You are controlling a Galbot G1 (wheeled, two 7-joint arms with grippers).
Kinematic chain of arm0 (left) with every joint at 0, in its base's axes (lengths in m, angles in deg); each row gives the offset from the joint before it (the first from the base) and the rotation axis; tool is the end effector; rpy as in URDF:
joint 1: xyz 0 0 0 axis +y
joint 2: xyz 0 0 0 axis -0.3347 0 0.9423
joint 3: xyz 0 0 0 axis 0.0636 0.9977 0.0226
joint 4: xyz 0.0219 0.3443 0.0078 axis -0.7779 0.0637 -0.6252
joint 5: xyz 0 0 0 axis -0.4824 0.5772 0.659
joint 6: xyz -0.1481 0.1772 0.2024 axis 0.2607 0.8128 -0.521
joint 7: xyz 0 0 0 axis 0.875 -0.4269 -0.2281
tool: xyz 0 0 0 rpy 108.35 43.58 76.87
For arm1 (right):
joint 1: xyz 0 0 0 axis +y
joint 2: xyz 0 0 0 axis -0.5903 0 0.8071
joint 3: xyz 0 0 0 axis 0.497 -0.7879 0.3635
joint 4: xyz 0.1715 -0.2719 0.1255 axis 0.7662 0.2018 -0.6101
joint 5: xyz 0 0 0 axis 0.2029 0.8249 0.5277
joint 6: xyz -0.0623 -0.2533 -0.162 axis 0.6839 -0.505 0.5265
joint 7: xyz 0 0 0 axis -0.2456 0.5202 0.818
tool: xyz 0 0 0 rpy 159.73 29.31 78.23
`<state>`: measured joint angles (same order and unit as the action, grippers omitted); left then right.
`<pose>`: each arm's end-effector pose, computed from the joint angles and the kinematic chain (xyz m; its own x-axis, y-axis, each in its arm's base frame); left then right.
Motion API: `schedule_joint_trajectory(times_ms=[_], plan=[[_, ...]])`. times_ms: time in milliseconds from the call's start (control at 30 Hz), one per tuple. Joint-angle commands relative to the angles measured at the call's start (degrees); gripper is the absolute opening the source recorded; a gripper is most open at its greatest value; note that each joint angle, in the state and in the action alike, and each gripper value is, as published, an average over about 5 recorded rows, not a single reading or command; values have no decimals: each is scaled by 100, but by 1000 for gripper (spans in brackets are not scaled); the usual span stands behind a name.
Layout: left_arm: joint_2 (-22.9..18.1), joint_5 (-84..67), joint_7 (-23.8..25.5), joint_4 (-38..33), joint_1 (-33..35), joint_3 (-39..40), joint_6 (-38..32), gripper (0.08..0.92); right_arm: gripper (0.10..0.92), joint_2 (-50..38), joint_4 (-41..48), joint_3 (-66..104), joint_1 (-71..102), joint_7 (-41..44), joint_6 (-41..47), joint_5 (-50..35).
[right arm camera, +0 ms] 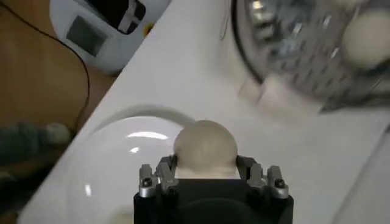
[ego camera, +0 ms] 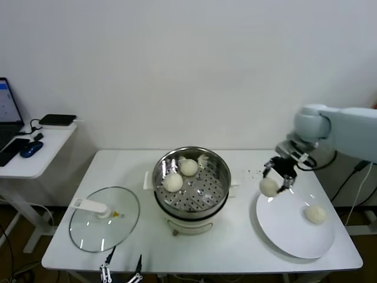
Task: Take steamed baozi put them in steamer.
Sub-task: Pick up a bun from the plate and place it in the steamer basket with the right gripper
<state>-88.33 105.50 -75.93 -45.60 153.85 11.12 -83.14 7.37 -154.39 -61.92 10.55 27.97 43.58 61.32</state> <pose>0.0141 0.0314 -0.4121 -0.9858 0.0906 0.1410 0.1428 0.8948 0.4231 0.4697 -0.1001 -0.0052 -0.0336 -0.1453 0.9888 -0.7768 -0.6187 -0.1173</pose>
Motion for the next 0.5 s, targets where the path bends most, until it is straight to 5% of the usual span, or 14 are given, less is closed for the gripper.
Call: schedule_joint_trajectory(times_ms=[33,500], plan=[[-265,-6,-4,21,-4,10,-7,823,655,975,-541,829,-561,-123,-1426,219],[-264,11,-9,23,15,19,4,823,670,2050,-149,1233,564,-458,-1611,856]])
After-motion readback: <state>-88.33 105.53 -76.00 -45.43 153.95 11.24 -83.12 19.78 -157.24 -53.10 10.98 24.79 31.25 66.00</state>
